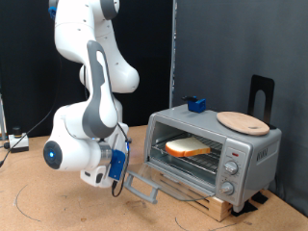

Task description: Make a piece of toast with the oven

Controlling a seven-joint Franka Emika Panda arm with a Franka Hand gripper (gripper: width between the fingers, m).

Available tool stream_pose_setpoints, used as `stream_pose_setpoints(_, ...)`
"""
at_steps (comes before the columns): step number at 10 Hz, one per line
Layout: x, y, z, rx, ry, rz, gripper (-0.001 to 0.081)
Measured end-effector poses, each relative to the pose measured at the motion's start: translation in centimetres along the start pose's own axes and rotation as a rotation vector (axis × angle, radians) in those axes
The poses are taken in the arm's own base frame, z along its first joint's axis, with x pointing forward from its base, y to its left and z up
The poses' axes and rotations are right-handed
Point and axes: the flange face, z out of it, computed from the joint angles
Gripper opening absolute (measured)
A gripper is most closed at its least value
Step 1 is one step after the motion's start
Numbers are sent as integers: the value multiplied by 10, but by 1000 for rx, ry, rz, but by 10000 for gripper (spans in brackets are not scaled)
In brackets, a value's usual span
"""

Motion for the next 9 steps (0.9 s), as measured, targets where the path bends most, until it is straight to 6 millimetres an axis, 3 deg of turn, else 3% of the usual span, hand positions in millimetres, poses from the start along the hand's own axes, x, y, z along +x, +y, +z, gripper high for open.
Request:
stream_pose_setpoints(3,-23,-27,-3,10,-32,-32,807)
stream_pose_setpoints(9,-70,-65,22,-4,-92,-93,807)
